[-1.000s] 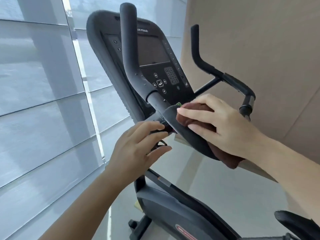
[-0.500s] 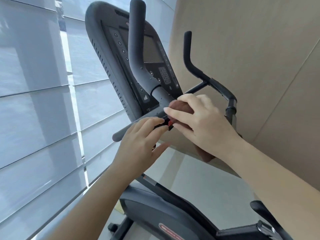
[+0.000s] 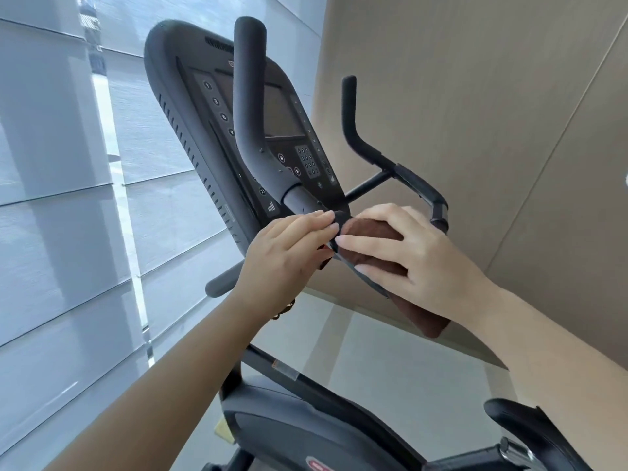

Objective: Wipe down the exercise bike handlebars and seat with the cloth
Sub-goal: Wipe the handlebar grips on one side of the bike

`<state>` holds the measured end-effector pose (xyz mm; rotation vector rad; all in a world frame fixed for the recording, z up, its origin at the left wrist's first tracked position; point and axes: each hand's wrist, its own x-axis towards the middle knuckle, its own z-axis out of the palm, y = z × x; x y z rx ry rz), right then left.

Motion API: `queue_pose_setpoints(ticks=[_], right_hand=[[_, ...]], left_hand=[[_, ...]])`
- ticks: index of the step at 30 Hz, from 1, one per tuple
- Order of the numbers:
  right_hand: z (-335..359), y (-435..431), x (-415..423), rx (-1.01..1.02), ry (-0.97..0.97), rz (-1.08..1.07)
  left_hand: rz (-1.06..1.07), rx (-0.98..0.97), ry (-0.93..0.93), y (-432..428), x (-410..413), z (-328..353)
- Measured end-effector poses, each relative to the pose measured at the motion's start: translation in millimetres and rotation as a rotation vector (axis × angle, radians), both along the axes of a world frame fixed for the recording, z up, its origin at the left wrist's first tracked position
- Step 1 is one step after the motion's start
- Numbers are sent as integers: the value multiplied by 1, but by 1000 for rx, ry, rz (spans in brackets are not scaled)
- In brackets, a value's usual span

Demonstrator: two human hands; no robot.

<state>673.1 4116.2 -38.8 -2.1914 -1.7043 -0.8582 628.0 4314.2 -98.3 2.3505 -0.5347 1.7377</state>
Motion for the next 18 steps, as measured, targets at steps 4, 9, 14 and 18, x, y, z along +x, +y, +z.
queue_pose_setpoints(ticks=[4,9,14,18], right_hand=[[-21,-39,4,51,56,11],[-10,-27,1,120,200,-25],[13,7,12,44,375,2],[-13,-56,14,51,379,-24]], left_hand=[[-36,-55,-51,-1,5,-1],[-35,-73,-31,-4,2,0],[27,-78,46,-8,-4,1],[104,-47,133,-15,-15,3]])
